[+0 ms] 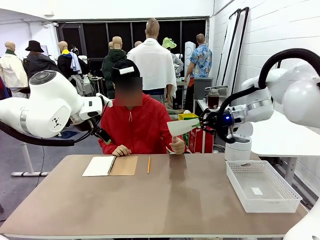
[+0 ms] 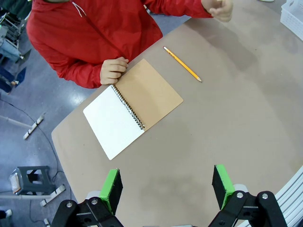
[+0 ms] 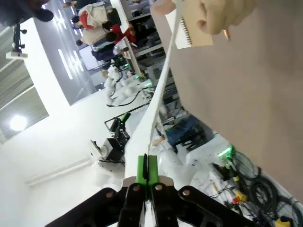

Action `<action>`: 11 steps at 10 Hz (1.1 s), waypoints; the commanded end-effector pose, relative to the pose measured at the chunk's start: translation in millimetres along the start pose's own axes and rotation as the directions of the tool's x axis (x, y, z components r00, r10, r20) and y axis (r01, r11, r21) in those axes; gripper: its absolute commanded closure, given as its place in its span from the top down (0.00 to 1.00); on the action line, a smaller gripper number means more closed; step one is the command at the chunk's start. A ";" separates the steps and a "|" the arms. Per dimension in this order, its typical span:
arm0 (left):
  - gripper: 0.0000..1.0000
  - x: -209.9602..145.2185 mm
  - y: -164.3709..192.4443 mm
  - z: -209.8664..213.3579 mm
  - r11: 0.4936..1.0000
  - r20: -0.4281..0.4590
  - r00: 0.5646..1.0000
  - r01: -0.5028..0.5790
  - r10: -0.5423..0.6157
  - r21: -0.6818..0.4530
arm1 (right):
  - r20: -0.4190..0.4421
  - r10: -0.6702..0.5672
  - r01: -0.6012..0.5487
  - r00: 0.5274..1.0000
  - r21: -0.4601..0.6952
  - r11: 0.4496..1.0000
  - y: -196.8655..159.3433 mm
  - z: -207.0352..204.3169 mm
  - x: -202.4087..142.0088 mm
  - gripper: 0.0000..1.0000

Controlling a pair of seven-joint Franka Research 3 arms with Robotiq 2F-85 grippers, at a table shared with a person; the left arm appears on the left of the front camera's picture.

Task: Sort the paper based on its condition.
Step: If a person hands you a paper, place it in the Organizing basket , and if it's crumpled, put it in the Trash can.

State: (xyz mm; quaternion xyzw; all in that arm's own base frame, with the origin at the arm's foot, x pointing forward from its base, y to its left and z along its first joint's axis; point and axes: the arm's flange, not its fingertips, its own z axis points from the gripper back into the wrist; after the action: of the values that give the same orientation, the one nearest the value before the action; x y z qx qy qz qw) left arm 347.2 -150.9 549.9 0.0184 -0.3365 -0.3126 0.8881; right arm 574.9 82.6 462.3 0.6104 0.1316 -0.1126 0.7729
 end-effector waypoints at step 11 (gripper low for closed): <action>1.00 0.0 -0.4 0.2 1.000 0.001 1.000 0.001 -0.001 0.000 | -0.066 0.250 -0.250 0.966 -0.475 0.844 -42.7 99.1 -29.2 0.00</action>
State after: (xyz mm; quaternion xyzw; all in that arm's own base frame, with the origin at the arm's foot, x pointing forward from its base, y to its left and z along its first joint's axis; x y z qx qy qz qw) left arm 347.1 -151.0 550.0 0.0184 -0.3366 -0.3127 0.8880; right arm 539.3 -24.2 457.1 0.3962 0.0719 0.0272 0.9149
